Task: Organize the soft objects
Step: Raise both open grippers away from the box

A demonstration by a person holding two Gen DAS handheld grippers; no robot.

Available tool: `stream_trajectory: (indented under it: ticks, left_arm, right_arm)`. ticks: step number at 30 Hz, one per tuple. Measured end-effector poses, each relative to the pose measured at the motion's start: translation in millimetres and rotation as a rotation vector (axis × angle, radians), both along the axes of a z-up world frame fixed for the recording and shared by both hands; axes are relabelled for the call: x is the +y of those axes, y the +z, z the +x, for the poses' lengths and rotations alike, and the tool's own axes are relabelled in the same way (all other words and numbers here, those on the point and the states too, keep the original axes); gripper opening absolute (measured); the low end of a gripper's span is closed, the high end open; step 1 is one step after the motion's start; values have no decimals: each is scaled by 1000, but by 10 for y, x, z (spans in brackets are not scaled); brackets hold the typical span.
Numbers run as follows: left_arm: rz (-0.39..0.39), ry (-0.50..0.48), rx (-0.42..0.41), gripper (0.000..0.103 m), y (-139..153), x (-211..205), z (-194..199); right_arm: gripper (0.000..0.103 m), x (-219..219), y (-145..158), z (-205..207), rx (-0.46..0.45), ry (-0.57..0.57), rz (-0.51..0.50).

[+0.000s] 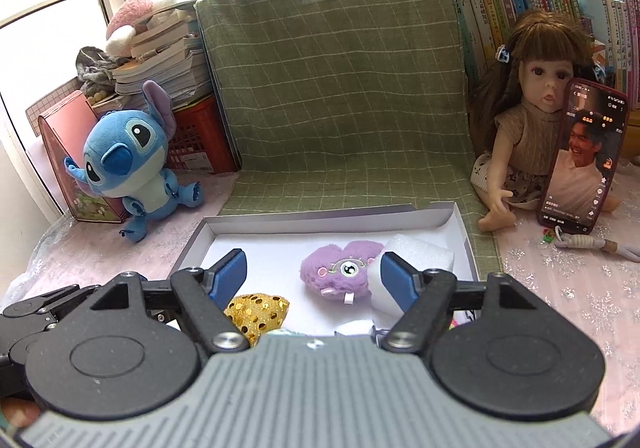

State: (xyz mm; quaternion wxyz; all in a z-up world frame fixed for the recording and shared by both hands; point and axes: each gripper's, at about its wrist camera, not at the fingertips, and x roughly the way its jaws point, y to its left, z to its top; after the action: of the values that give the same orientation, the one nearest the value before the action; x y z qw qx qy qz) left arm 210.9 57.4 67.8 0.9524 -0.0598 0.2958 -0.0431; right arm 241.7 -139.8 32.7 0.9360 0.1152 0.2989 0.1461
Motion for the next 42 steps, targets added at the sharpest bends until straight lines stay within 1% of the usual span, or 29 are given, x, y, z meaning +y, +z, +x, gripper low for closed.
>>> stream_trajectory:
  ticks: [4, 7, 10, 12, 15, 21, 23, 26, 31, 35, 38, 42]
  left_arm:
    - [-2, -19, -21, 71, 59, -47, -246]
    - [-34, -37, -52, 79, 83, -63, -486]
    - [-34, -66, -87, 80, 99, -107, -712]
    - [-31, -65, -103, 82, 105, -130, -836]
    - [-51, -60, -114, 83, 102, -148, -1008]
    - [-16, -74, -146, 89, 13, -202, -1324]
    - [-4, -67, -155, 93, -28, -213, -1417]
    - [6, -62, -152, 94, -94, -229, -1525]
    - [17, -73, -131, 95, -231, -239, -1618]
    - [9, -72, -105, 95, -379, -226, -1650]
    - [2, -68, -81, 95, -479, -198, -1668]
    - [33, -67, -86, 95, -539, -195, -1719]
  right_arm:
    - [86, -54, 6, -235, -45, 11, -8]
    - [88, -86, -9, -413, -72, 20, -3]
    - [93, -106, -36, -616, -103, 20, 1]
    - [94, -118, -57, -753, -130, 19, 4]
    - [98, -113, -87, -955, -173, 16, -7]
    - [102, -123, -168, -1291, -232, 10, -20]
    - [102, -137, -204, -1395, -250, 6, -33]
    - [103, -153, -276, -1528, -259, -3, -46]
    - [103, -222, -397, -1706, -263, -22, -29]
    - [103, -245, -511, -1819, -273, -45, -36]
    - [103, -253, -621, -1896, -271, -56, -20]
    - [103, -208, -762, -1992, -273, -66, -39]
